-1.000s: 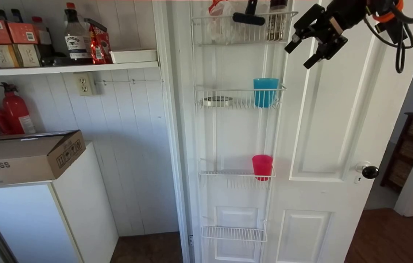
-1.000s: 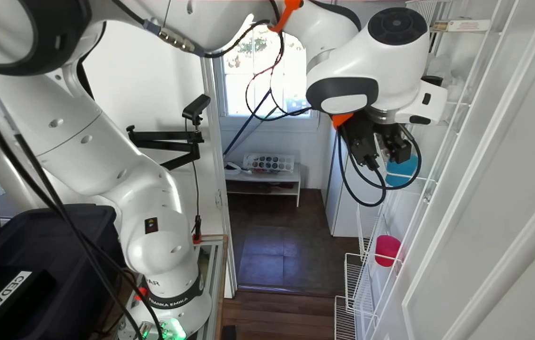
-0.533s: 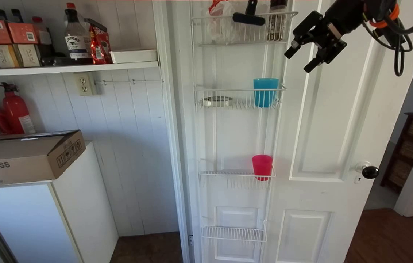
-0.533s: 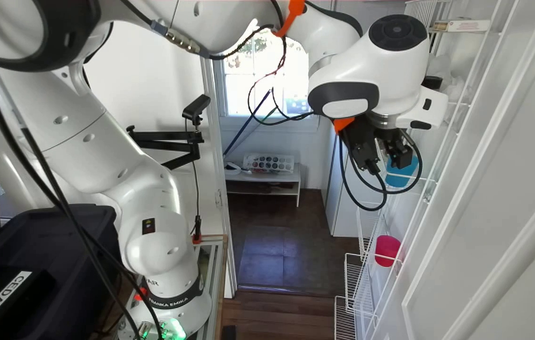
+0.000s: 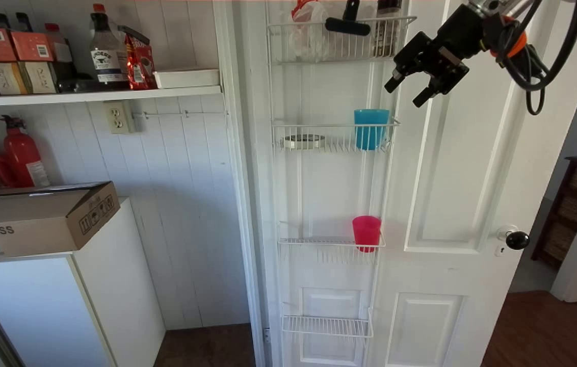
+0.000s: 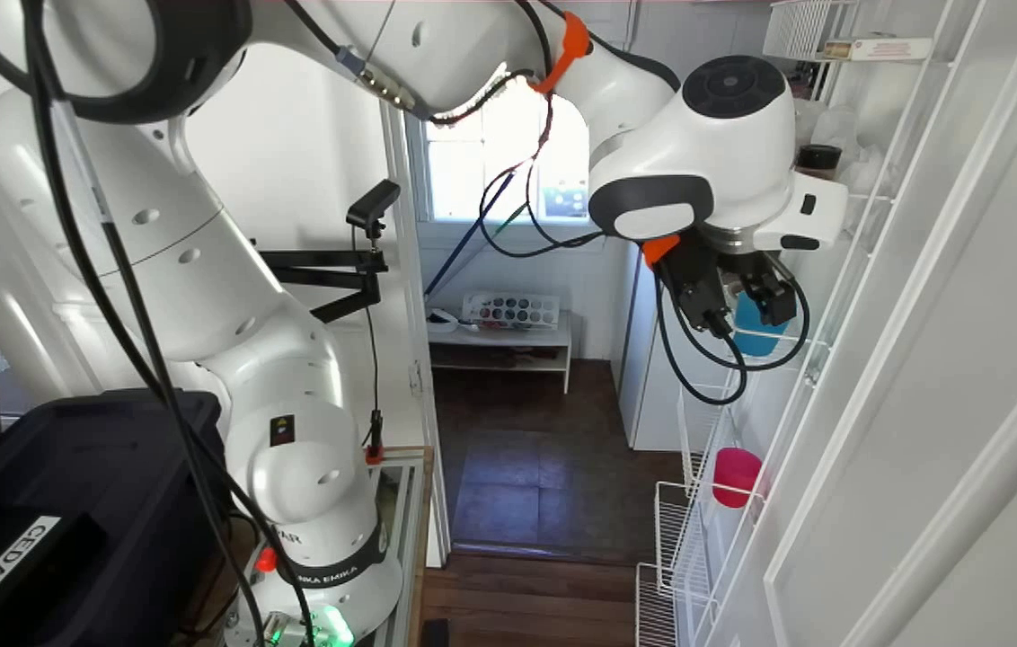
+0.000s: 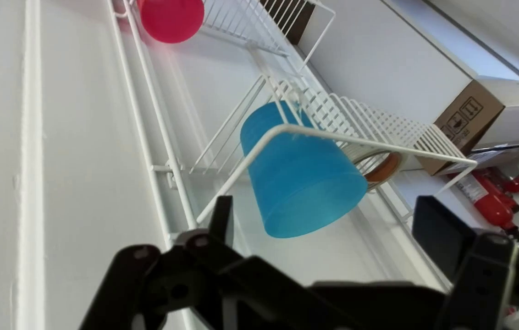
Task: Put the blue cup inside the pink cup
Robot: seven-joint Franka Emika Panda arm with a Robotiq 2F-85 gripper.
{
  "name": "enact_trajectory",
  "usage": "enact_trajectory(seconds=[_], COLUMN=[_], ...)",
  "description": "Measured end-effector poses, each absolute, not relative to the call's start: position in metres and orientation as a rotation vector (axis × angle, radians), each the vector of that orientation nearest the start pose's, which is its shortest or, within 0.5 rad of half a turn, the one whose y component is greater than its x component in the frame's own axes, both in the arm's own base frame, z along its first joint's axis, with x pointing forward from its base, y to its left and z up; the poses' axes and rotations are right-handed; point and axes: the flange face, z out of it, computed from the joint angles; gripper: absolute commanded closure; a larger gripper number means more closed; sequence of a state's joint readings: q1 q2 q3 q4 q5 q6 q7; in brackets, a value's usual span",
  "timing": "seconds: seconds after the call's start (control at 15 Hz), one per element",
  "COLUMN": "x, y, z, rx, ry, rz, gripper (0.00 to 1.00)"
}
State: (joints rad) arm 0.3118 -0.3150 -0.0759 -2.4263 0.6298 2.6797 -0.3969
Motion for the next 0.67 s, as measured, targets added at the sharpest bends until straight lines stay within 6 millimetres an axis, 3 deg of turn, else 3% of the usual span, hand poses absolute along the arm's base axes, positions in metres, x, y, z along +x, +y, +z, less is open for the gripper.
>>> enact_trajectory(seconds=[0.67], x=[0.491], y=[0.108], z=[0.453], rx=[-2.658], ry=[-0.075], rz=[-0.93], gripper=[0.02])
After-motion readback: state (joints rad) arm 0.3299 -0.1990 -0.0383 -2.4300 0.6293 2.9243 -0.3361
